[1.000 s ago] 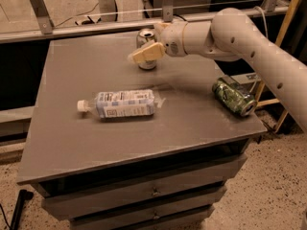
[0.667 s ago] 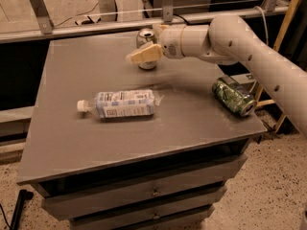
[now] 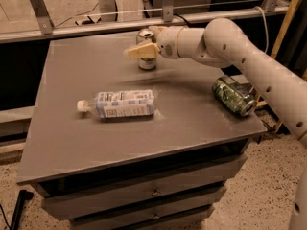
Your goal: Knock 7up can over
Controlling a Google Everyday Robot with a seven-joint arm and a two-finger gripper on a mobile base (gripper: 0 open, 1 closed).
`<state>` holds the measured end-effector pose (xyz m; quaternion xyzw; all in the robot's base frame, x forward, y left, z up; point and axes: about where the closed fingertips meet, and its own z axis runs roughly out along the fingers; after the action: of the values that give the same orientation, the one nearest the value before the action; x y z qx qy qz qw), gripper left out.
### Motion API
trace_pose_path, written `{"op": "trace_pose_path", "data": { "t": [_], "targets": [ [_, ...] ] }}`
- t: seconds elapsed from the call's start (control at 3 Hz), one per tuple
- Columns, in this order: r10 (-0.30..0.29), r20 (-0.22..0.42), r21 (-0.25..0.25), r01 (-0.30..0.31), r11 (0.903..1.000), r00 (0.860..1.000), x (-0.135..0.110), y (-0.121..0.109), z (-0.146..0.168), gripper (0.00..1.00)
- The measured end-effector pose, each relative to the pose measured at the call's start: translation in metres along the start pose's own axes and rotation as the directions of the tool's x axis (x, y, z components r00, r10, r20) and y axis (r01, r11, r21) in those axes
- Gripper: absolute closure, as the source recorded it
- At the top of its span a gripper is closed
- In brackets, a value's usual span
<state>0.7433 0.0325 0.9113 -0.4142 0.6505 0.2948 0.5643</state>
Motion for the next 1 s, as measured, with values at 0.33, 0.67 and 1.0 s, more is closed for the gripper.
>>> {"op": "trace_pose_path", "data": {
  "t": [0.33, 0.67, 1.0],
  "targets": [
    [0.019, 0.001, 0.042, -0.019, 0.9989, 1.000, 0.005, -0.016, -0.005, 0.46],
    [0.019, -0.010, 0.051, -0.019, 0.9985, 1.000, 0.005, -0.020, -0.012, 0.69],
    [-0.066, -0.074, 0.040, 0.069, 0.9968, 0.995, -0.038, -0.023, -0.017, 0.93]
  ]
}}
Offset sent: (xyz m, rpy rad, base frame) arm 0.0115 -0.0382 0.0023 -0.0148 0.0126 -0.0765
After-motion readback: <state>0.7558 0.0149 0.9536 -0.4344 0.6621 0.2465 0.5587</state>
